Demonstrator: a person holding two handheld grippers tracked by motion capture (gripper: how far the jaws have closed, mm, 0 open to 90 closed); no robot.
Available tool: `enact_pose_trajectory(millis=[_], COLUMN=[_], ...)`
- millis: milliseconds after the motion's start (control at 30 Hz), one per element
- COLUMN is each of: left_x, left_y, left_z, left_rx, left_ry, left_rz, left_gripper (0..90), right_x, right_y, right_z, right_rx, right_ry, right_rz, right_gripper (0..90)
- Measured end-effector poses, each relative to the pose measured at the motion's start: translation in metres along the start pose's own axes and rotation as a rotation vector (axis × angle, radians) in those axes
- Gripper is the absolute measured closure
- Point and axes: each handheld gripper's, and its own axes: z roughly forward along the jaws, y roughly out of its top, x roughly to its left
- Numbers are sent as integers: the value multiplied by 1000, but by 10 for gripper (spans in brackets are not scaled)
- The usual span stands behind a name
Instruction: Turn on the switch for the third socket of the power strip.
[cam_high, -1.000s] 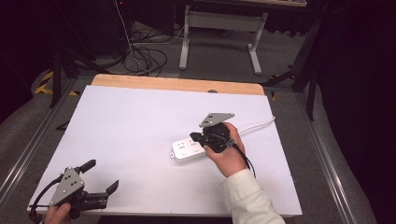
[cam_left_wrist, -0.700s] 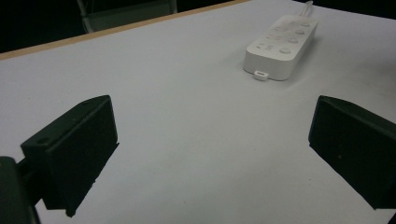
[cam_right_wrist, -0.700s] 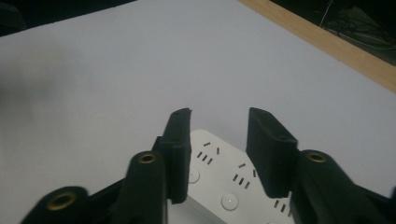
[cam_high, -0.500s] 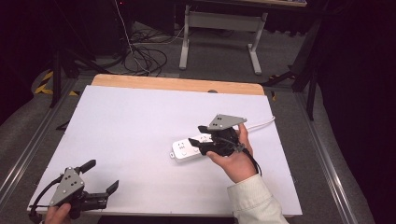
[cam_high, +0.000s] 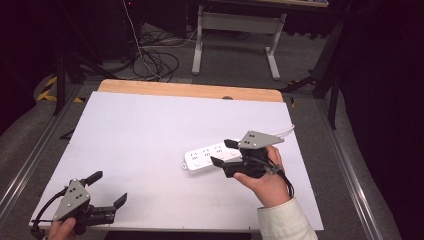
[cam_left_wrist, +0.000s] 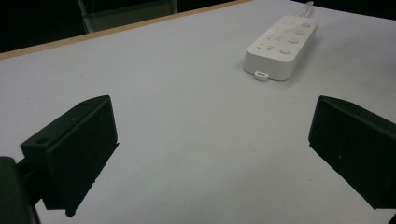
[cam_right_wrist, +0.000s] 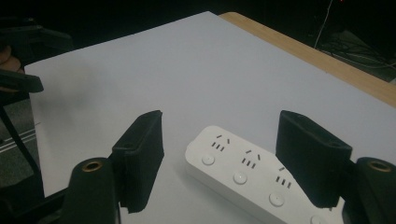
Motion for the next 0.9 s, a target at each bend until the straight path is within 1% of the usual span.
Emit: enact_pose_trajectory(millis=[33, 100, 167, 267, 300, 367, 467, 600, 667, 700, 733, 767, 833, 900], left_x=[0, 0, 0, 0, 0, 0, 0, 0, -1, 0, 0, -1, -1, 0], left_y=[0, 0, 0, 0, 0, 0, 0, 0, 0, 0, 0, 0, 0, 0], left_z=[0, 0, 0, 0, 0, 0, 0, 0, 0, 0, 0, 0, 0, 0], left_rx=[0, 0, 0, 1, 0, -1, 0, -1, -1, -1, -1, -3, -3, -3], left_ry=[3, 0, 4, 3, 2, 2, 2, 5, 4, 5, 5, 2, 2, 3], left_rz=[5, 0, 5, 3, -2, 0, 2, 6, 1, 7, 7, 2, 3, 11], left_gripper=[16, 16, 16, 16, 16, 16, 16, 16, 16, 16, 16, 16, 16, 16], right_x=[0, 1, 0, -1, -1, -1, 0, -1, -3, -4, -4, -5, -7, -9], right_y=[-2, -7, -13, -22, -29, -32, -43, -60, -68, -76, -76, -80, -88, -95], right_z=[-2, -7, -11, -18, -23, -25, -31, -37, -40, -43, -43, -44, -45, -47], right_rx=[-2, -14, -25, -39, -52, -57, -68, -79, -86, -87, -87, -88, -91, -92], right_ry=[-3, -21, -34, -51, -62, -70, -86, -97, -101, -109, -109, -114, -119, -121], right_rz=[-3, -12, -16, -10, 6, 10, 9, 21, 36, 58, 58, 76, 94, 101], right_gripper=[310, 285, 247, 206, 177, 172, 168, 145, 128, 125, 125, 120, 118, 115])
